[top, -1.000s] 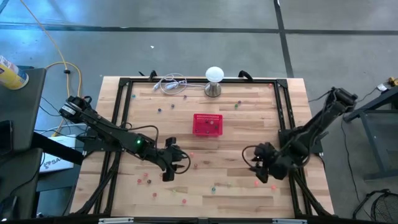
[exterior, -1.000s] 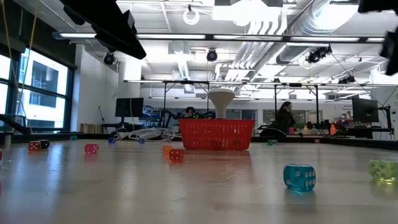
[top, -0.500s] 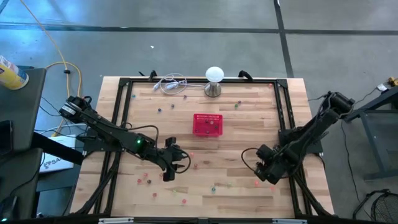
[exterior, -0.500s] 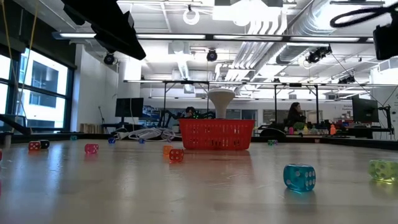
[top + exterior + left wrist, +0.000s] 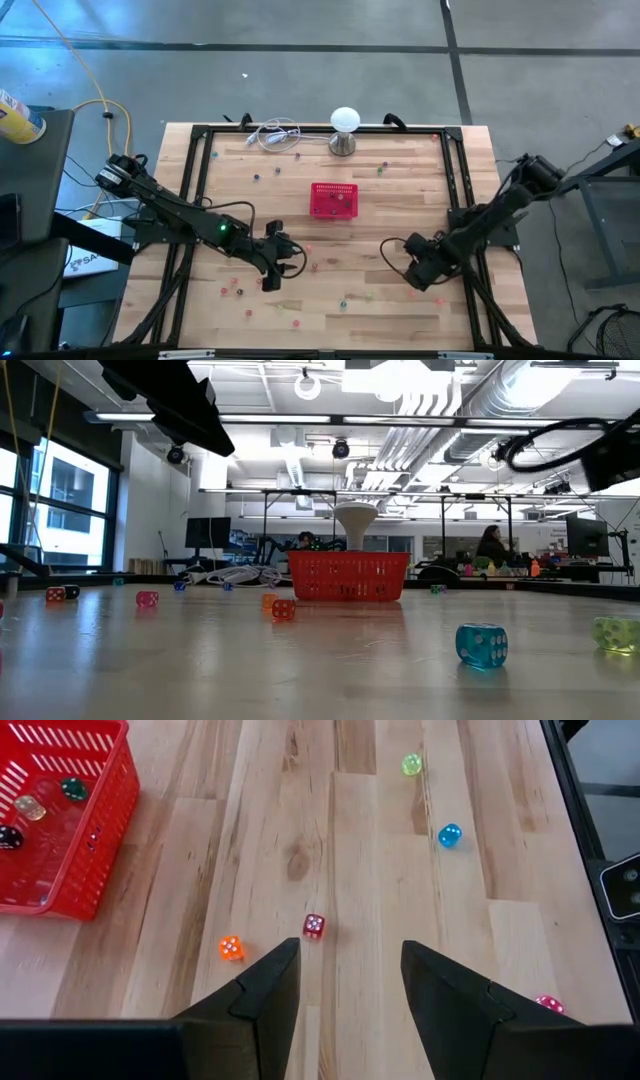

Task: Pick & Place Dice
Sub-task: Put the right black dice into the bin

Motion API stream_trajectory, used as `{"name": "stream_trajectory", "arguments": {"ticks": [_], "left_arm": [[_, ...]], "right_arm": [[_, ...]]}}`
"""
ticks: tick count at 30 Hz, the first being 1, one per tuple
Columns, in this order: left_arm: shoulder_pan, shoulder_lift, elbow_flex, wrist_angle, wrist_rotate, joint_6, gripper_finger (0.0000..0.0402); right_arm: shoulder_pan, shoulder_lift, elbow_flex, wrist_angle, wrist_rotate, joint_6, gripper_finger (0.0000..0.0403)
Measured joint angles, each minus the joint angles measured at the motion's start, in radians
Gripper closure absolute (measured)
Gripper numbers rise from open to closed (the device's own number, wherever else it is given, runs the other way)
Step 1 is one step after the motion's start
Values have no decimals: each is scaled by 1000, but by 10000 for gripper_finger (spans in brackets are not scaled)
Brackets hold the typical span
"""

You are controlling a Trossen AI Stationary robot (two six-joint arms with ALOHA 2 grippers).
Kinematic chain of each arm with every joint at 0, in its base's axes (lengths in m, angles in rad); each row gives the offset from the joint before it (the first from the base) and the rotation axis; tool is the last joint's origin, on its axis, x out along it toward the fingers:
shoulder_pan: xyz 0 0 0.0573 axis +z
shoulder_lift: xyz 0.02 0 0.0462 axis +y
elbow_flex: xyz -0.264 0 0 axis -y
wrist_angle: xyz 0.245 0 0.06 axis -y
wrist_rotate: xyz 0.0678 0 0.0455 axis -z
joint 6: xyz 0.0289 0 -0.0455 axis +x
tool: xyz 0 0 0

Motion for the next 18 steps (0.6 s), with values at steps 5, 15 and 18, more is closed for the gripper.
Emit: {"name": "stream_trajectory", "arguments": {"ticks": [5,15,18], "left_arm": [[-2,0,0,0,0,-8,233],[-2,0,0,0,0,-4,233],[-3,0,0,0,0,-5,233]], "right_arm": [[-53,4,0,24,-9,-41,199],[-71,4,0,30,-60,-47,199],[-72,4,0,46,-65,-48,199]]}}
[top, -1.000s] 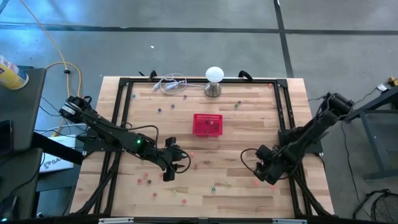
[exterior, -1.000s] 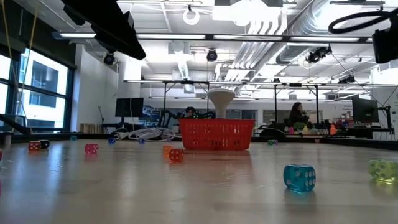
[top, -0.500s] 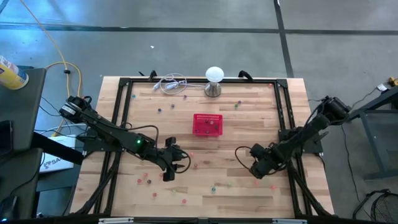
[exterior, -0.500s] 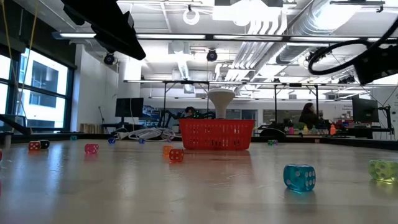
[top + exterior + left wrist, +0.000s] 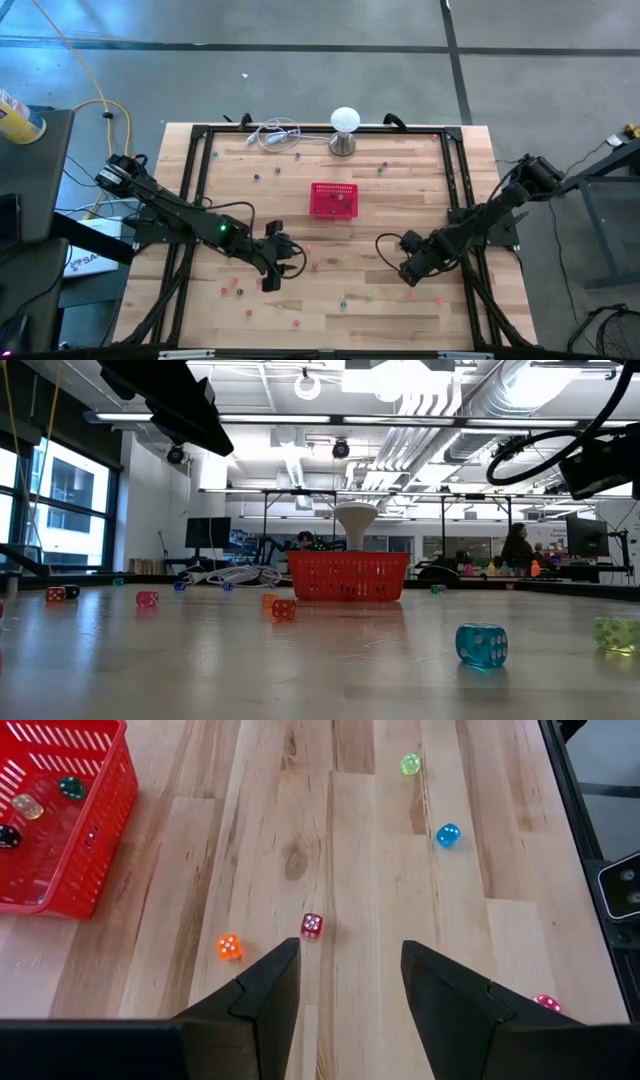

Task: Pick & Place Dice
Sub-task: Put the right black dice into the bin

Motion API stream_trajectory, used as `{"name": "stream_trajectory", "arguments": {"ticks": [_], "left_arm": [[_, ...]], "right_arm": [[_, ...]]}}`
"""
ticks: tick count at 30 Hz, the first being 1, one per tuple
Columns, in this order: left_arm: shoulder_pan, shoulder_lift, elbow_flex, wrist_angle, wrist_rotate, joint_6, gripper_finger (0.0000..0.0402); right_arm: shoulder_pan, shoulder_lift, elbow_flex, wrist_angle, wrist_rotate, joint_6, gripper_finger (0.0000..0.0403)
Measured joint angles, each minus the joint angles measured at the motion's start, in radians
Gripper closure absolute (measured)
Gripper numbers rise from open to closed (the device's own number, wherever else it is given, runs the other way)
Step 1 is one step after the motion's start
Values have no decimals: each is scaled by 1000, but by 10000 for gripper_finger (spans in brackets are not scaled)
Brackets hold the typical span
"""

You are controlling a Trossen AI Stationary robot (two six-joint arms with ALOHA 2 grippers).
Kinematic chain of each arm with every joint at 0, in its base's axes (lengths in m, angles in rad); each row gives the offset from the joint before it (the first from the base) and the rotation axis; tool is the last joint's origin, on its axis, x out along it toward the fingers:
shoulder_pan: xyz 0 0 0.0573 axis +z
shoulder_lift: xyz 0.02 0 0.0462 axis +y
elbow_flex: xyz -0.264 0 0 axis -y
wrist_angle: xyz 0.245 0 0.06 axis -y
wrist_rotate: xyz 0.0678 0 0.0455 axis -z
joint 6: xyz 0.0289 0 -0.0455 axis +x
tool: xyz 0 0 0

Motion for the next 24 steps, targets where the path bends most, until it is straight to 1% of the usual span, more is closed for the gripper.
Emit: {"name": "stream_trajectory", "arguments": {"ticks": [6,10,16,21,24], "left_arm": [[-7,0,0,0,0,-1,233],[-7,0,0,0,0,-2,233],[-7,0,0,0,0,-2,233],[-7,0,0,0,0,-2,233],[-7,0,0,0,0,-2,233]], "right_arm": [[0,0,-8,8,-1,-3,199],[0,0,-43,44,-26,-4,199],[1,-2,-89,115,-22,-4,199],[1,-2,-92,114,-2,-45,200],[-3,-2,-93,113,-4,-46,207]]}}
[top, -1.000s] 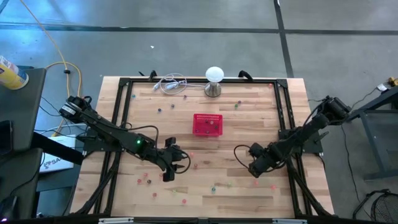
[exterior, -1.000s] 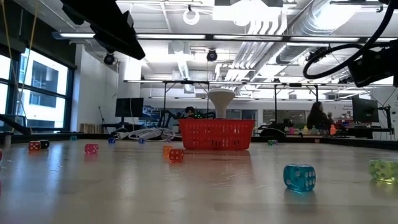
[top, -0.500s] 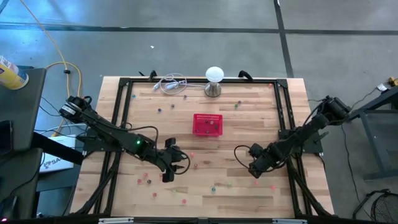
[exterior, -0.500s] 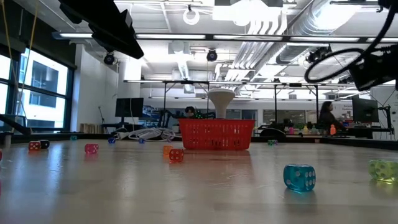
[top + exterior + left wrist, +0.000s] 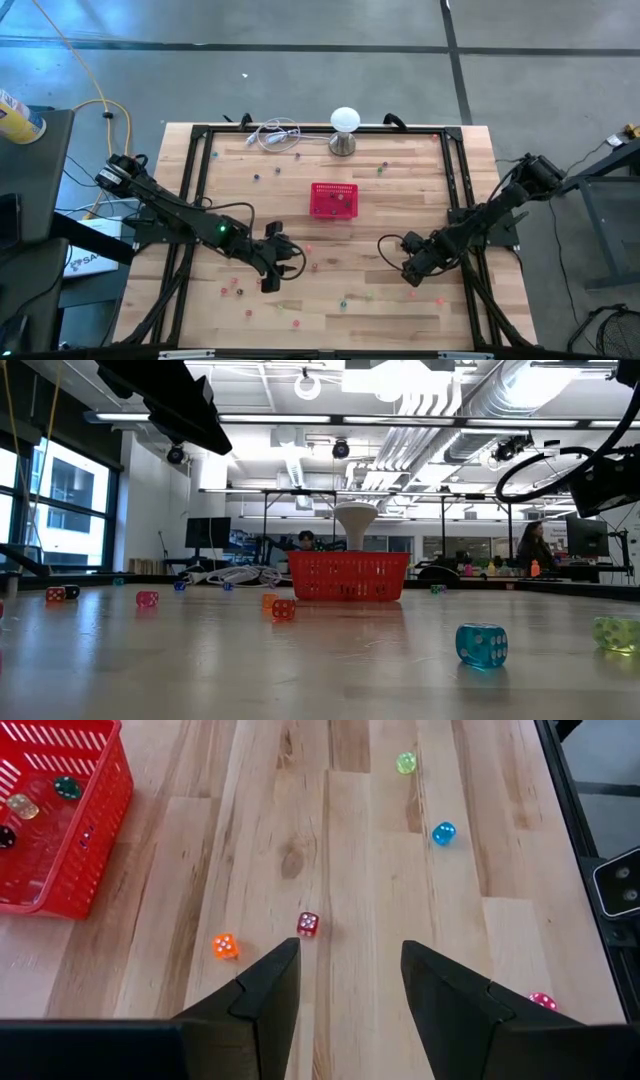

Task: Pick & Place Dice
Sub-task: Put the right black dice into the bin

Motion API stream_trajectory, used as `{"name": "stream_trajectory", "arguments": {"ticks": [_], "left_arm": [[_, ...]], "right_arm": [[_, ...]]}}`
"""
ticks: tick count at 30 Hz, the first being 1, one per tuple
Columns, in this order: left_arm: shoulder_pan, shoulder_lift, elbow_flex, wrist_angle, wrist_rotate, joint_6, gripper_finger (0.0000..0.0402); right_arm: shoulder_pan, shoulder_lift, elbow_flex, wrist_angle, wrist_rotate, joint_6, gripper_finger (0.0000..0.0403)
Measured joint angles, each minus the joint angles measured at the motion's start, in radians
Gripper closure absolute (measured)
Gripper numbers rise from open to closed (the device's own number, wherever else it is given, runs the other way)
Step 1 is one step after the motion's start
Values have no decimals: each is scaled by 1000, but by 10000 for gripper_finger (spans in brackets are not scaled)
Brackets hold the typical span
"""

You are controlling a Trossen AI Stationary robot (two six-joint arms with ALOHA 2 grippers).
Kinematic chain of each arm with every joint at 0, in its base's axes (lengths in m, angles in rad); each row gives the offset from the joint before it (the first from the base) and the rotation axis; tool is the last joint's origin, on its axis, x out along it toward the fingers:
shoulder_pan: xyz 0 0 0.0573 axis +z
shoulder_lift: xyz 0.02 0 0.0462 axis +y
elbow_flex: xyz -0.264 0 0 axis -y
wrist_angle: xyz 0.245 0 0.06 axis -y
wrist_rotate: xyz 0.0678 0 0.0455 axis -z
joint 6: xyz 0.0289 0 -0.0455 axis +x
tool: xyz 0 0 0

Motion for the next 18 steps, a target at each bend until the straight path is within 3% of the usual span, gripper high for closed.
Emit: {"name": "stream_trajectory", "arguments": {"ticks": [18], "left_arm": [[0,0,0,0,0,0,233]], "right_arm": [[0,2,-3,-12,43,-38,306]]}}
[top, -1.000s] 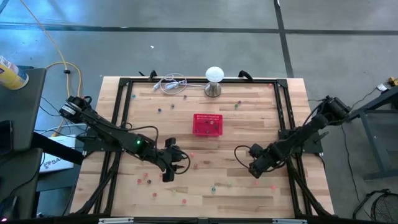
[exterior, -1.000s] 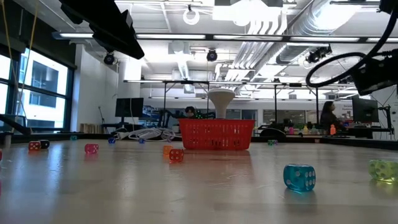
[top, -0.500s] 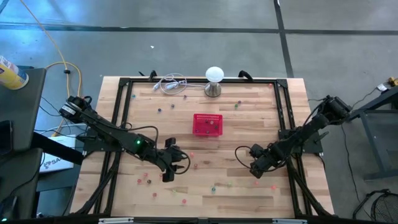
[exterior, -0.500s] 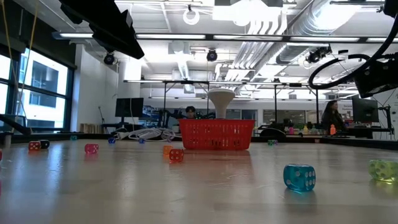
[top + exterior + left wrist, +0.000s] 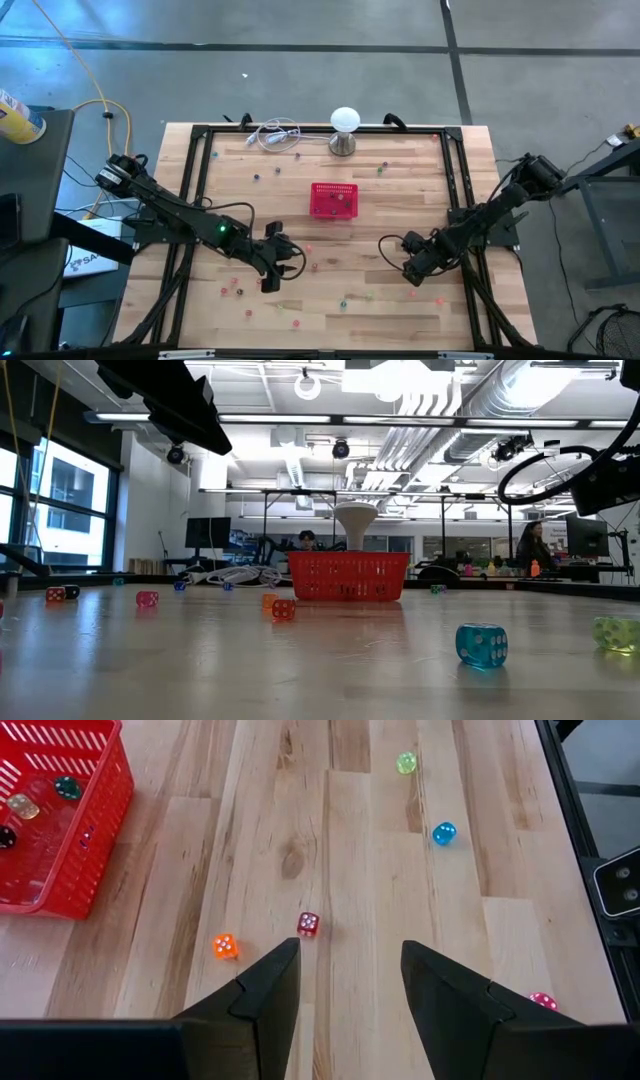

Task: Pick & Place Dice
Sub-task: Put the right black dice into the bin

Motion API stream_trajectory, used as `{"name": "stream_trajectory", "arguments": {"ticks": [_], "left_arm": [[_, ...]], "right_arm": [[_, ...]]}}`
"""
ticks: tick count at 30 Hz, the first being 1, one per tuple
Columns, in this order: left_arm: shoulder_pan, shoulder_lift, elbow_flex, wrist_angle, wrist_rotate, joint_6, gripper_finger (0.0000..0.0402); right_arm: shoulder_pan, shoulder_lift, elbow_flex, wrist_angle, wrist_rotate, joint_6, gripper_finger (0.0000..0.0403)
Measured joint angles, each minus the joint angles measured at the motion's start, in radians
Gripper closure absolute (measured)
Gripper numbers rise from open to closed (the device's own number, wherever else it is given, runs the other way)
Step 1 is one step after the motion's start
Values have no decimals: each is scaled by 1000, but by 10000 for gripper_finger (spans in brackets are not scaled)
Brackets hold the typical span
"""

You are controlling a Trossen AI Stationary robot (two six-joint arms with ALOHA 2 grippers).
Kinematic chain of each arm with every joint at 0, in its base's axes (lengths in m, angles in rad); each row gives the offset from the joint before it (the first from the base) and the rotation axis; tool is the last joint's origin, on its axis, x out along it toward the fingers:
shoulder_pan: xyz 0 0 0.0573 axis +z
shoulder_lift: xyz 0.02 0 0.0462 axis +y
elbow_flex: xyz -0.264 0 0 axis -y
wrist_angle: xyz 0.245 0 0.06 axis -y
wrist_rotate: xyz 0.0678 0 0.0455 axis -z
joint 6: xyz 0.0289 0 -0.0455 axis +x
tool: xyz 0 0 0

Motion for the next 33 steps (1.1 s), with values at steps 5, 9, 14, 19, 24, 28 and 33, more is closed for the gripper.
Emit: {"name": "stream_trajectory", "arguments": {"ticks": [5,9,14,19,24,28,33], "left_arm": [[0,0,0,0,0,0,233],[0,0,0,0,0,0,233],[0,0,0,0,0,0,233],[0,0,0,0,0,0,233],[0,0,0,0,0,0,233],[0,0,0,5,0,0,233],[0,0,0,6,0,0,233]], "right_arm": [[0,0,0,3,7,-22,323],[-1,0,0,5,12,-24,344],[-1,0,1,5,20,-25,369],[0,0,1,17,43,-32,370],[-6,4,37,193,269,-195,370],[-35,5,40,487,422,-525,370],[-177,13,41,836,460,-901,370]]}}
